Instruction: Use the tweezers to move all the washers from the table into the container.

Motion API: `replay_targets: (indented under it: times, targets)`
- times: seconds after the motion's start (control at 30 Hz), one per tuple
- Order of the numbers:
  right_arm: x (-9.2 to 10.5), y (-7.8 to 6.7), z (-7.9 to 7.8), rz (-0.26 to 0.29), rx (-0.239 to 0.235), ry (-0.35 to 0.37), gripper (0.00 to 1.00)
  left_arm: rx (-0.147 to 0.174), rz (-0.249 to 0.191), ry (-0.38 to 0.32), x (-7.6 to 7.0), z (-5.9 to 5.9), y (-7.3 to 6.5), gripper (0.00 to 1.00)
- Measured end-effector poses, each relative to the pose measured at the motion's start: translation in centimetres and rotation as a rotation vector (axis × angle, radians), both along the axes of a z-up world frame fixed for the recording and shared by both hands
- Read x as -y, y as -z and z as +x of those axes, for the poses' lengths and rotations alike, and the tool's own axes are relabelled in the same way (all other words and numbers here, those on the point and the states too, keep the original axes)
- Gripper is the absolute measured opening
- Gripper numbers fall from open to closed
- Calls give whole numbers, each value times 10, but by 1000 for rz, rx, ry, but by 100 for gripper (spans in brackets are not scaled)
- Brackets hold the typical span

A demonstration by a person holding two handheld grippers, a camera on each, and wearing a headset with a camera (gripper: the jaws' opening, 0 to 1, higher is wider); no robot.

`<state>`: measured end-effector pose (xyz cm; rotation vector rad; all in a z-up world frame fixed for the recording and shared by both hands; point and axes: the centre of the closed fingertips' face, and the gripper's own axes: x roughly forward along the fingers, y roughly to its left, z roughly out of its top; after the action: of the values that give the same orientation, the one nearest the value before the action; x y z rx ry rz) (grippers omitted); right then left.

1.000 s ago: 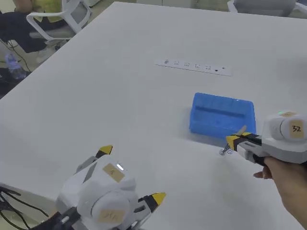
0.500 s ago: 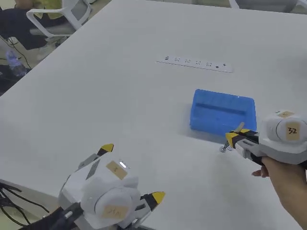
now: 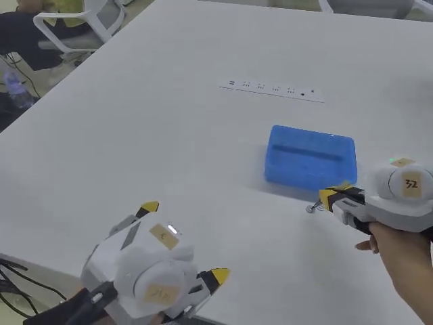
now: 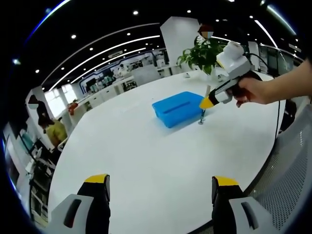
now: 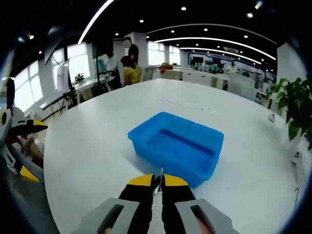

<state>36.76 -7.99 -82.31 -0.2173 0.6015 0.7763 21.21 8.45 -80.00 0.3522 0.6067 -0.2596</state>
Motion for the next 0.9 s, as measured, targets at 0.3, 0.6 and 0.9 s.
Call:
replay_targets:
  times: [0.3,0.6,0.9]
  targets:
    - [-1,-12,-4,5,6,-7,1,-2,4,2,0,0,0,88]
    - [-4,-49,9,72,56,0,1,-15,6,6,1,-1,3,88]
    - [-8,-70,31,90,112,15,1,-26,8,17,3,-2,5,87]
